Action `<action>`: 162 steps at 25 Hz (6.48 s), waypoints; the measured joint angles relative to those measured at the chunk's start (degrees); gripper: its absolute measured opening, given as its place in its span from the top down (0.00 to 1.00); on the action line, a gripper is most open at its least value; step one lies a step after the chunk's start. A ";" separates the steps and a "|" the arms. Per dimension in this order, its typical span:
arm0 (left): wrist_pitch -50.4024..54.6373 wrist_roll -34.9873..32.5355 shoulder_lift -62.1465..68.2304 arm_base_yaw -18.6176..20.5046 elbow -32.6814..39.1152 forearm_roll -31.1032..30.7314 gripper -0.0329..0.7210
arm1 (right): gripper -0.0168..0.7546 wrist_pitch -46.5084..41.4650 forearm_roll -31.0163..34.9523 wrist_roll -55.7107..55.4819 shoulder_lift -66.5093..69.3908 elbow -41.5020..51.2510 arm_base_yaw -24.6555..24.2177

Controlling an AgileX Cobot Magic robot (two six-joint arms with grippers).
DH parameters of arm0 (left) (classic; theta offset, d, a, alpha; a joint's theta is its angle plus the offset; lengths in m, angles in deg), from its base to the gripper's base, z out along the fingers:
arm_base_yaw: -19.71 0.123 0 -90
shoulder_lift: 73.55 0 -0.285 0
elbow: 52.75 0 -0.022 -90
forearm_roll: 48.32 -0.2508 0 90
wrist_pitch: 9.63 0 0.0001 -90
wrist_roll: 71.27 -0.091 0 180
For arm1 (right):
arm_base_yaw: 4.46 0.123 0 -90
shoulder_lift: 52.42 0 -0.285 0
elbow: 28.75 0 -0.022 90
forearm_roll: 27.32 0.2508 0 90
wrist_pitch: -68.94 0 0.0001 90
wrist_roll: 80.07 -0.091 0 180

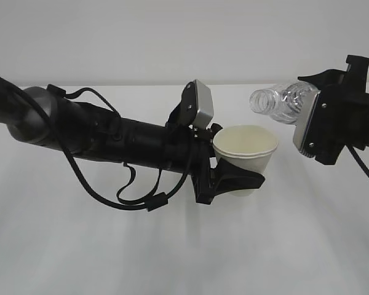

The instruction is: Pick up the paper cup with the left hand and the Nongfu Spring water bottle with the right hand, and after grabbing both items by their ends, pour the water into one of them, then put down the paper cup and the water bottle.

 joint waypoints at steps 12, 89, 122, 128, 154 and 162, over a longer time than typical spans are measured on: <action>-0.65 0.00 1.70 0.00 0.00 0.38 0.36 | 0.33 0.09 1.36 4.98 0.00 0.00 0.00; -6.56 -1.25 1.70 1.17 0.00 -2.85 0.36 | 0.33 0.21 0.66 15.97 0.00 -2.12 0.00; -4.15 -1.25 1.70 1.17 0.00 -0.09 0.37 | 0.33 0.42 -0.16 17.19 0.00 -2.86 0.00; -4.08 -1.34 1.70 1.17 0.00 0.66 0.37 | 0.33 0.42 -0.16 17.23 0.00 -2.93 0.00; -4.03 -1.34 1.70 1.17 0.00 1.60 0.37 | 0.33 0.42 -0.16 17.32 0.00 -3.26 0.00; -4.03 -1.34 1.70 1.17 0.00 1.60 0.37 | 0.33 0.42 -0.16 17.32 0.00 -3.26 0.00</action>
